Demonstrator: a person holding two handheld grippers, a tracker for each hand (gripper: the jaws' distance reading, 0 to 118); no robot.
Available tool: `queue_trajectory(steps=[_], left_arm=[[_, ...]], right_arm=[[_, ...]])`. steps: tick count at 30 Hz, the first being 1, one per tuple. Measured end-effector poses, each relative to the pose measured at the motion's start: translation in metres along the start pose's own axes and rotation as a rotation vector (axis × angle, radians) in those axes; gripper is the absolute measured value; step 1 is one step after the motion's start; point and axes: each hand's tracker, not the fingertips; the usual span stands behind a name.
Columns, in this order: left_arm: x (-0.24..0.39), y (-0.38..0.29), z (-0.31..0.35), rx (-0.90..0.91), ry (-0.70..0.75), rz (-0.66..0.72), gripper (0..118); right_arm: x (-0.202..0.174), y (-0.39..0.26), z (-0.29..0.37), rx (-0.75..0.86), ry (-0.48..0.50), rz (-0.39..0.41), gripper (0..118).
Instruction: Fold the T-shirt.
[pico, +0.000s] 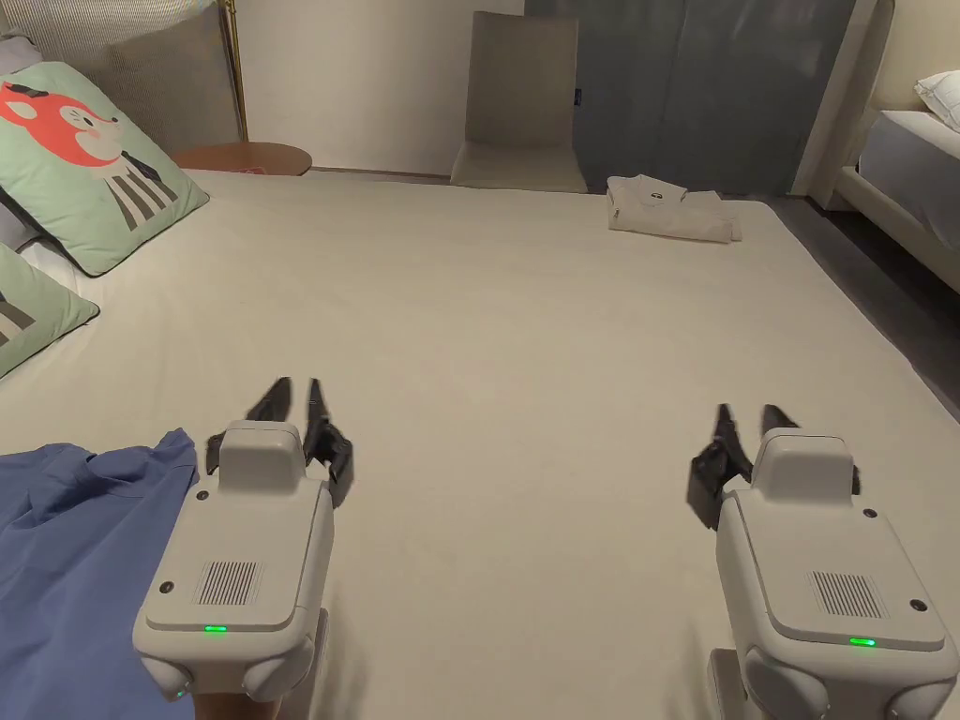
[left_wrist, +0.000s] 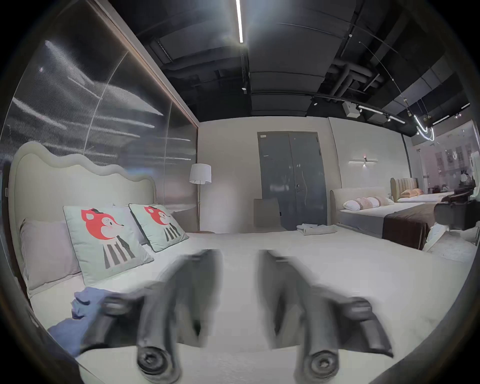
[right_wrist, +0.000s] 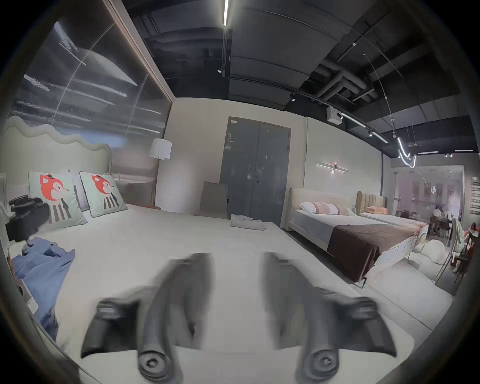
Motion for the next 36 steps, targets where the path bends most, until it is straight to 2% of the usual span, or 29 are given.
queue_trajectory(steps=[1, 4, 8, 13, 18, 30, 36], left_arm=[[0.0, 0.001, -0.002, -0.007, 0.013, -0.004, 0], [-0.002, -0.004, -0.001, -0.017, -0.03, 0.03, 0], [-0.002, -0.006, 0.001, -0.014, -0.017, 0.013, 0], [-0.022, -0.005, 0.005, -0.022, 0.031, 0.007, 0], [-0.072, -0.003, 0.016, -0.037, 0.145, 0.015, 0], [-0.211, 0.003, 0.084, -0.073, 0.484, -0.033, 0], [-0.247, 0.002, 0.115, -0.102, 0.583, -0.047, 0]], right_arm=[[0.0, 0.0, -0.002, -0.007, 0.003, -0.001, 1], [0.002, 0.001, 0.001, -0.02, 0.018, -0.033, 0], [0.0, 0.002, 0.004, -0.021, 0.021, -0.031, 0], [-0.014, -0.004, -0.008, -0.026, 0.075, -0.047, 0], [-0.059, 0.003, -0.023, -0.022, 0.194, -0.054, 0], [-0.212, 0.014, -0.03, 0.005, 0.553, -0.036, 0], [-0.256, 0.012, -0.022, -0.007, 0.653, -0.033, 0]])
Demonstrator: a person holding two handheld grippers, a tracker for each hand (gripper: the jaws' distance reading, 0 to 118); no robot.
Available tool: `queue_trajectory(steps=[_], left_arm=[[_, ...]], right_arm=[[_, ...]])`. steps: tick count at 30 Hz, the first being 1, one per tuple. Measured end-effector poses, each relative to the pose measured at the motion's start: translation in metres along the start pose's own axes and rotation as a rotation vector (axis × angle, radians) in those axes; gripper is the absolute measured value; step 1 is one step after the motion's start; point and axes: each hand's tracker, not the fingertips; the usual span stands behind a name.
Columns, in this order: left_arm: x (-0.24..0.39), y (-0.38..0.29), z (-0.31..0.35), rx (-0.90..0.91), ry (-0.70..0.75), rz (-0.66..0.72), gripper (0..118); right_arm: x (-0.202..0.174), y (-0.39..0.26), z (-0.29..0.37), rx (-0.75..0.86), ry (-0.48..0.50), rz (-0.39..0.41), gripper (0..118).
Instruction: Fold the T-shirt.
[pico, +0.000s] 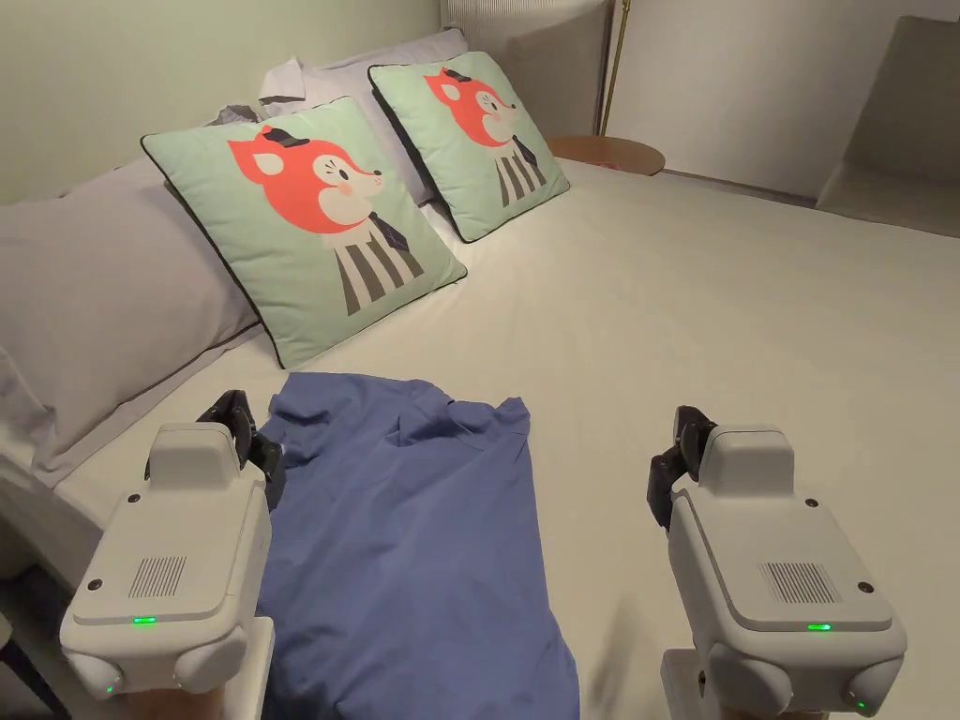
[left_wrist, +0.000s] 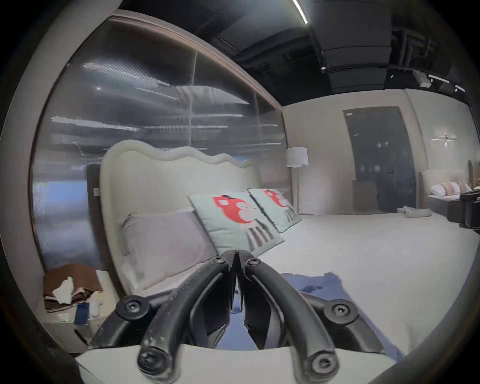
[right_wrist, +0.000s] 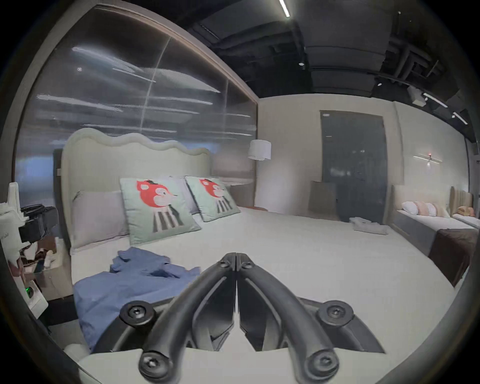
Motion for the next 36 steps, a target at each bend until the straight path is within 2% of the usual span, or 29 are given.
queue_trajectory(steps=[7, 12, 14, 15, 19, 20, 21, 27, 28, 30, 31, 32, 33, 35, 36], left_arm=[[-0.009, -0.004, -0.006, -0.042, 0.012, -0.01, 0], [0.009, -0.006, -0.028, -0.18, -0.099, -0.035, 0], [0.02, -0.006, -0.043, -0.286, -0.148, -0.053, 7], [0.027, -0.007, -0.052, -0.336, -0.167, -0.05, 16], [0.051, -0.019, -0.085, -0.561, -0.226, -0.02, 92], [0.057, -0.023, -0.094, -0.597, -0.223, -0.018, 102], [0.064, -0.028, -0.102, -0.634, -0.22, -0.027, 106], [0.094, -0.063, -0.138, -0.786, -0.245, -0.055, 105], [0.098, -0.069, -0.142, -0.806, -0.243, -0.055, 102], [0.107, -0.083, -0.148, -0.874, -0.254, -0.067, 88], [0.11, -0.089, -0.149, -0.898, -0.26, -0.071, 71], [0.113, -0.095, -0.149, -0.927, -0.265, -0.074, 64], [0.116, -0.101, -0.147, -0.951, -0.279, -0.069, 63], [0.116, -0.097, -0.137, -0.857, -0.245, -0.053, 62], [0.117, -0.094, -0.135, -0.879, -0.274, -0.053, 50]], right_arm=[[-0.012, -0.01, -0.006, -0.007, 0.031, 0.0, 0], [-0.002, -0.006, -0.005, 0.0, 0.018, 0.005, 1], [0.002, 0.0, 0.001, 0.004, 0.009, 0.011, 1], [0.005, 0.0, 0.001, 0.005, 0.006, 0.01, 0], [0.021, -0.003, -0.003, -0.001, -0.02, 0.003, 1], [0.024, -0.003, -0.003, -0.004, -0.026, 0.001, 1], [0.028, -0.004, -0.004, -0.005, -0.033, 0.0, 0], [0.048, -0.01, -0.004, -0.027, -0.077, -0.003, 0], [0.051, -0.011, -0.004, -0.032, -0.082, -0.004, 1], [0.058, -0.015, -0.004, -0.041, -0.096, -0.004, 1], [0.06, -0.016, -0.004, -0.044, -0.101, -0.004, 1], [0.064, -0.017, -0.003, -0.05, -0.106, -0.003, 1], [0.066, -0.018, -0.002, -0.053, -0.11, -0.002, 1], [0.069, -0.014, 0.002, -0.06, -0.117, 0.001, 0], [0.071, -0.014, 0.003, -0.061, -0.122, 0.002, 1]])
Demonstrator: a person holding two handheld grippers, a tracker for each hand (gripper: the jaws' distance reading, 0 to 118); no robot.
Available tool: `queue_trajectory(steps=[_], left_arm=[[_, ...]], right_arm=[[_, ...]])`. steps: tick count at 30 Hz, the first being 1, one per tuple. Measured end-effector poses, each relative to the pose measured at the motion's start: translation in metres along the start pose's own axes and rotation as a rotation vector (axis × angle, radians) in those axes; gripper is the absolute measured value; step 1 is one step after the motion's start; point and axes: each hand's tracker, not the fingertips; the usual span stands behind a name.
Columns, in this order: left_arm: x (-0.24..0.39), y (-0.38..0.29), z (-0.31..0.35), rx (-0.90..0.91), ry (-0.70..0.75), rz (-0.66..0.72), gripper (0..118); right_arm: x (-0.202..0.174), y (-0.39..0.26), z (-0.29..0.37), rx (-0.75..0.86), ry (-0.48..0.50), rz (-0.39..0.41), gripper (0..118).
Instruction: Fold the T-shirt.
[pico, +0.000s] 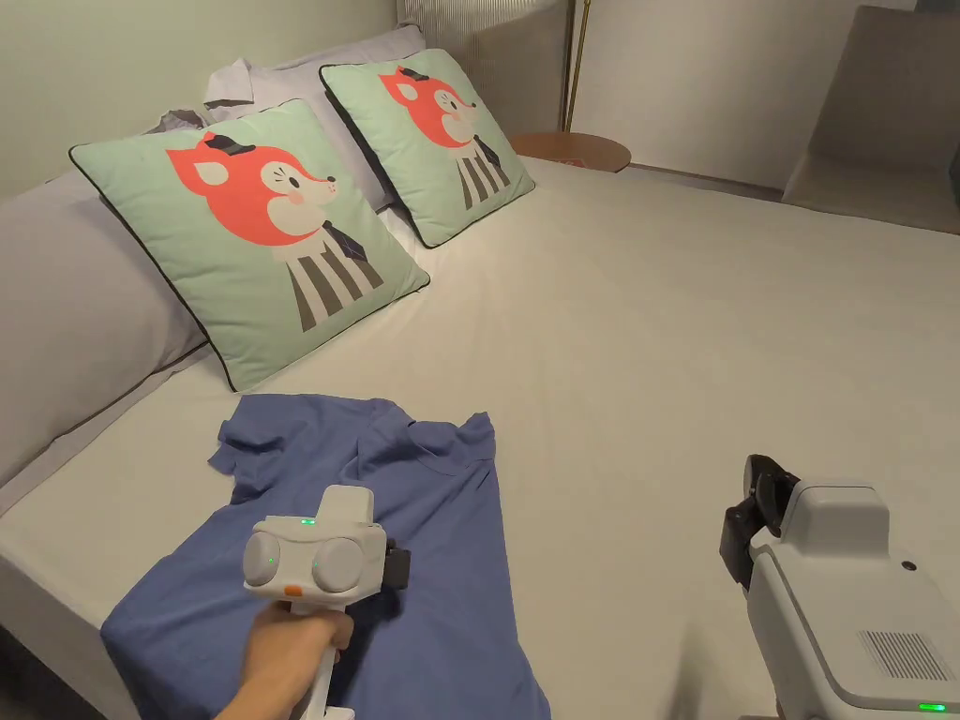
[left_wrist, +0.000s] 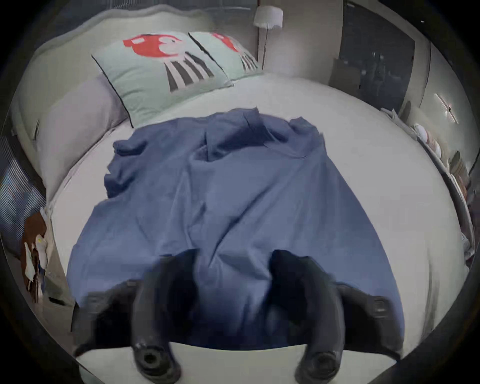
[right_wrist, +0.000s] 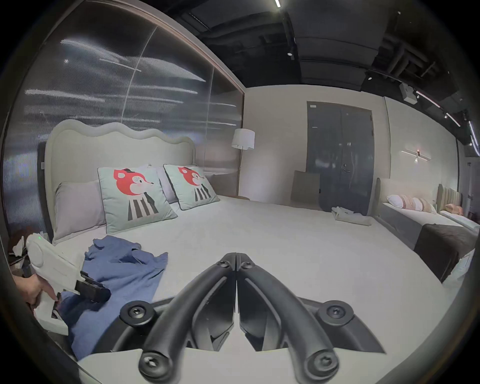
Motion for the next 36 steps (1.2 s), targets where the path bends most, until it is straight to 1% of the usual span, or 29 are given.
queue_trajectory(steps=[1, 2, 4, 8, 11, 13, 14, 16, 22, 25, 27, 32, 34, 36], left_arm=[[0.001, 0.0, 0.002, 0.009, -0.006, -0.01, 22], [0.002, -0.001, 0.004, 0.026, 0.005, -0.03, 6], [0.001, -0.001, 0.013, 0.037, -0.003, -0.036, 6], [-0.002, 0.01, 0.055, 0.157, -0.05, 0.016, 6], [0.003, 0.023, 0.088, 0.215, -0.092, 0.001, 6], [0.009, 0.032, 0.113, 0.294, -0.156, -0.006, 6], [0.015, 0.041, 0.127, 0.328, -0.183, -0.017, 6], [0.027, 0.059, 0.148, 0.374, -0.229, -0.06, 6], [0.098, 0.101, 0.22, 0.524, -0.381, -0.178, 6], [0.143, 0.117, 0.249, 0.588, -0.464, -0.235, 6], [0.172, 0.124, 0.263, 0.618, -0.533, -0.267, 6], [0.249, 0.126, 0.283, 0.644, -0.66, -0.359, 6], [0.276, 0.121, 0.282, 0.631, -0.7, -0.369, 6], [0.3, 0.115, 0.276, 0.587, -0.774, -0.381, 6]], right_arm=[[0.002, 0.0, 0.0, -0.001, -0.003, -0.002, 1], [0.004, 0.002, 0.002, -0.004, -0.002, -0.007, 1], [0.007, 0.004, 0.006, -0.004, -0.003, -0.016, 1], [0.017, 0.009, 0.011, 0.021, -0.008, -0.011, 1], [0.022, 0.017, 0.023, 0.037, -0.015, -0.014, 1], [0.029, 0.021, 0.031, 0.051, -0.027, -0.014, 1], [0.036, 0.012, 0.026, 0.059, -0.038, -0.018, 1], [0.045, 0.014, 0.034, 0.071, -0.053, -0.032, 1], [0.07, 0.03, 0.074, 0.113, -0.12, -0.047, 1], [0.088, 0.033, 0.09, 0.13, -0.164, -0.046, 1], [0.108, 0.03, 0.097, 0.143, -0.203, -0.043, 1], [0.144, 0.028, 0.123, 0.163, -0.291, -0.049, 1], [0.16, 0.027, 0.135, 0.165, -0.328, -0.043, 1], [0.175, 0.025, 0.147, 0.163, -0.364, -0.042, 1]])
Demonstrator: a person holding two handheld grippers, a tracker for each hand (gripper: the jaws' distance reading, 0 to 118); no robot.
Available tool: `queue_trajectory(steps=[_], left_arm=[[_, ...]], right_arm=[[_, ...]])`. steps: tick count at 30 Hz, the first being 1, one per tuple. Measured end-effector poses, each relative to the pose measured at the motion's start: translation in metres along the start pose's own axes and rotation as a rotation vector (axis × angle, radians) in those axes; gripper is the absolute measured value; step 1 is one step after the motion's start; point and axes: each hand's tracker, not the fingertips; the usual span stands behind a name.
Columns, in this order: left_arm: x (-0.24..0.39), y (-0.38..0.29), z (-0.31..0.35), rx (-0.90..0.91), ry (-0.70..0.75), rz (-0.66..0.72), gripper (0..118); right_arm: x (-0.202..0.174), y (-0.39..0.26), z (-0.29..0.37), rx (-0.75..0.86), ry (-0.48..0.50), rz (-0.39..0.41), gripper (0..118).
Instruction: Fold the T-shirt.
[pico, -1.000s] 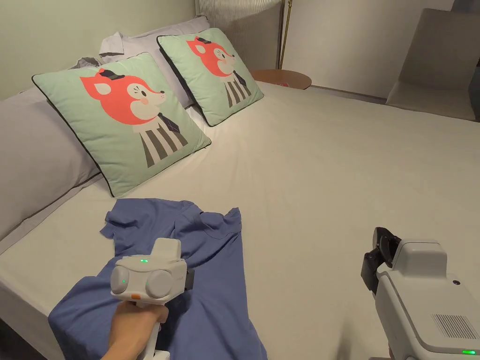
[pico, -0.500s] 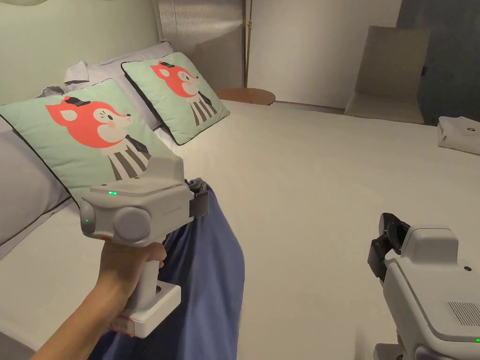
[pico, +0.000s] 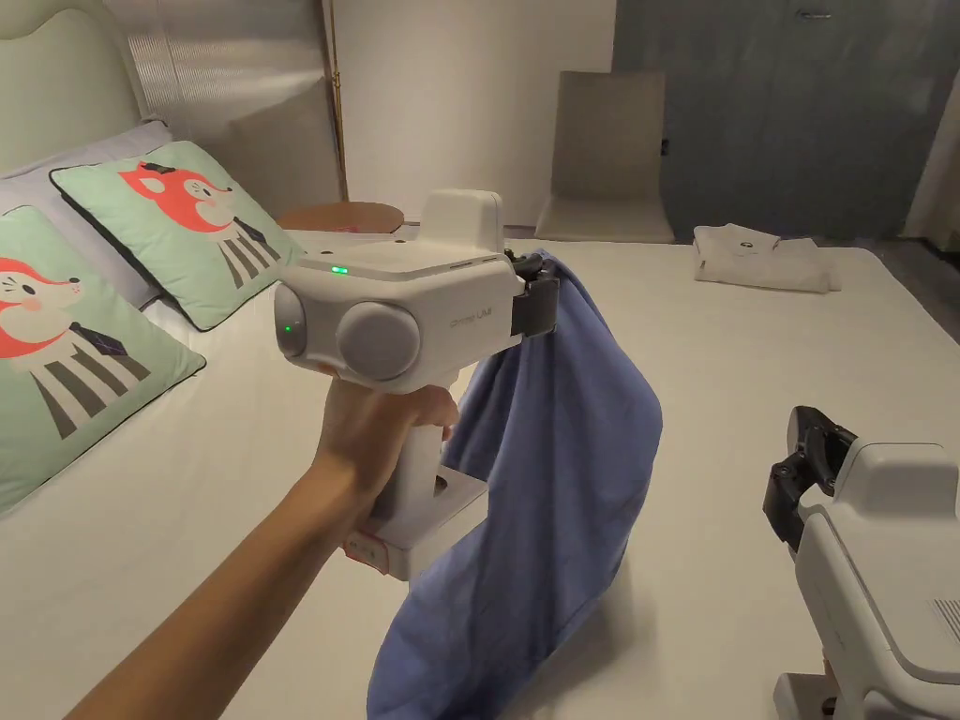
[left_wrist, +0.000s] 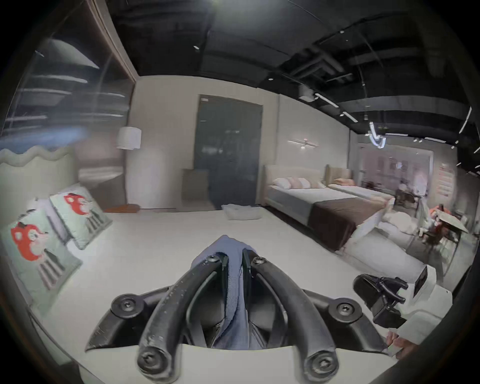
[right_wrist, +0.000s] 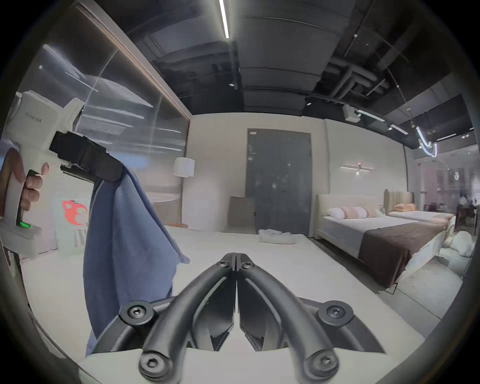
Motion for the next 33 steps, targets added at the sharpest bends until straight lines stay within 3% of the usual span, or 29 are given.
queue_trajectory(steps=[9, 21, 24, 26, 27, 31, 33], left_arm=[[0.038, -0.099, -0.078, -0.263, -0.167, 0.085, 6], [0.028, -0.271, -0.123, -0.731, 0.0, 0.108, 6], [0.029, -0.272, -0.116, -0.669, -0.006, 0.082, 7], [0.031, -0.263, -0.112, -0.663, 0.001, 0.07, 19], [0.033, -0.258, -0.108, -0.654, 0.003, 0.06, 31], [0.028, -0.234, -0.088, -0.533, 0.046, 0.041, 108], [0.025, -0.215, -0.07, -0.424, 0.067, 0.025, 109]], right_arm=[[0.054, -0.014, 0.023, -0.035, -0.116, 0.014, 1], [0.057, -0.039, 0.026, -0.103, -0.124, 0.007, 1], [0.048, -0.034, 0.029, -0.11, -0.117, 0.015, 1], [0.049, -0.033, 0.025, -0.112, -0.112, 0.014, 1], [0.047, -0.032, 0.025, -0.111, -0.111, 0.013, 1], [0.039, -0.025, 0.025, -0.098, -0.098, 0.008, 1], [0.034, -0.02, 0.026, -0.09, -0.092, 0.008, 1]])
